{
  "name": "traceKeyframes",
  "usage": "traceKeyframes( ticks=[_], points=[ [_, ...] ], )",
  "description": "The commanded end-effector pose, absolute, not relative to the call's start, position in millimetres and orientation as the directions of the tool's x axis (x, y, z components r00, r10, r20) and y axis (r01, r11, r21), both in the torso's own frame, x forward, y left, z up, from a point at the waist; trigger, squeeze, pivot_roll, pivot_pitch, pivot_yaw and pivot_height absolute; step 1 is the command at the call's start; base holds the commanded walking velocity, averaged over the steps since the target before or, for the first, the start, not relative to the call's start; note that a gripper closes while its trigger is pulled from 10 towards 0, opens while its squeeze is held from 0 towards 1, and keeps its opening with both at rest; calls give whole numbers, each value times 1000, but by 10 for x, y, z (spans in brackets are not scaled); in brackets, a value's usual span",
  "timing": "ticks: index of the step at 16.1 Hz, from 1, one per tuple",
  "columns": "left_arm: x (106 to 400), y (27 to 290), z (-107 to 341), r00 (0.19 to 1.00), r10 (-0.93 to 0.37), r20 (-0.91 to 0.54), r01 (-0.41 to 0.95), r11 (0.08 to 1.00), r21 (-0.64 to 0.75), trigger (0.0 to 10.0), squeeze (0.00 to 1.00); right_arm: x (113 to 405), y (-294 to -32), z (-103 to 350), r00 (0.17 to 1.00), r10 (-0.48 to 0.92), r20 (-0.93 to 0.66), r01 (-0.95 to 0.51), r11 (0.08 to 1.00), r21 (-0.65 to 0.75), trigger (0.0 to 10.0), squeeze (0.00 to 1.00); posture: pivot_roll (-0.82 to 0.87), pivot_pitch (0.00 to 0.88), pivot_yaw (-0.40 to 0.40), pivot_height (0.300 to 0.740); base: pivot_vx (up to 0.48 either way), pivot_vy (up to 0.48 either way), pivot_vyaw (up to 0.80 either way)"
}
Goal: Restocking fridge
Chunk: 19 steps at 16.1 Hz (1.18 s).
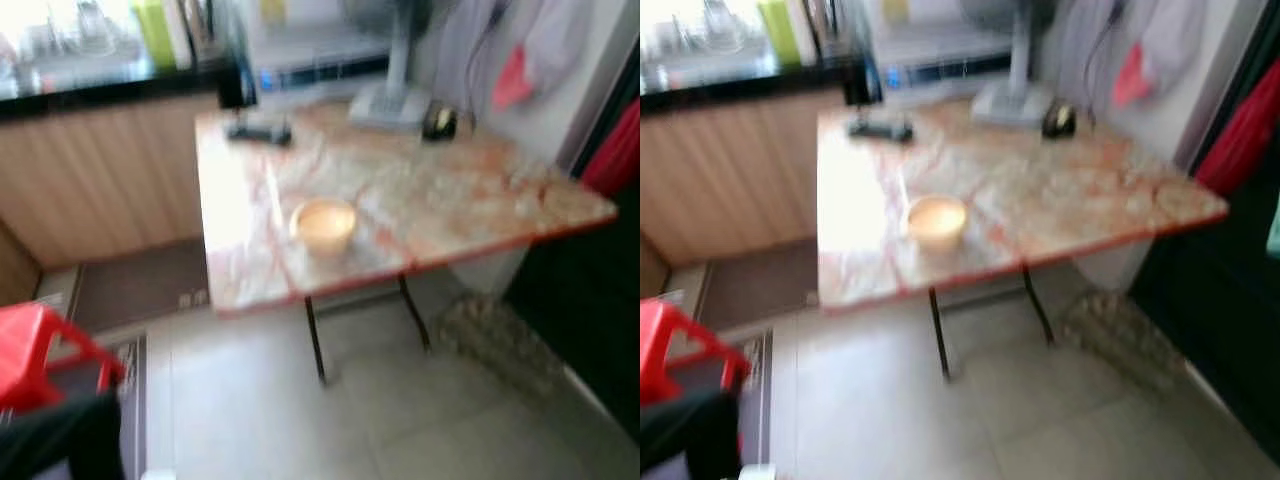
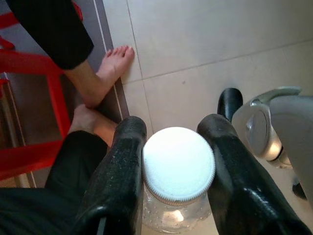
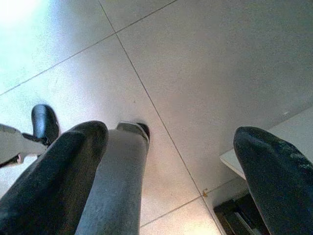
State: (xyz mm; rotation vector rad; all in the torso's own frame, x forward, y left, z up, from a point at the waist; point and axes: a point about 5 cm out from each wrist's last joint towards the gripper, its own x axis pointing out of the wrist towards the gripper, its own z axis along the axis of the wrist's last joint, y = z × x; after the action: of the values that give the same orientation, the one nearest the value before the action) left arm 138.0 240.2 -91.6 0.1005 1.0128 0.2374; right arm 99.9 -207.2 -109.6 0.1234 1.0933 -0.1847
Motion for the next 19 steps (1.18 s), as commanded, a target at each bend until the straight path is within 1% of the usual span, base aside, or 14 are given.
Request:
traceKeyframes(
  ticks=[1,11,19],
  points=[
    [1361,2433,-920,486,259,-835,-139,966,218,10000,0,1040,-2035,-1091,457,-80,-886,211,977,21,10000,0,83,0,-18,740,0,0,0],
    [1343,2426,-929,477,263,-839,-147,964,219,10000,0,1027,-2030,-1096,452,-74,-889,203,979,22,10000,0,88,0,-21,740,0,0,0],
    [1328,2408,-940,469,254,-846,-146,967,210,10000,0,1034,-2028,-1096,447,-64,-892,187,982,23,10000,0,90,0,-22,740,0,0,-800]
  ],
)
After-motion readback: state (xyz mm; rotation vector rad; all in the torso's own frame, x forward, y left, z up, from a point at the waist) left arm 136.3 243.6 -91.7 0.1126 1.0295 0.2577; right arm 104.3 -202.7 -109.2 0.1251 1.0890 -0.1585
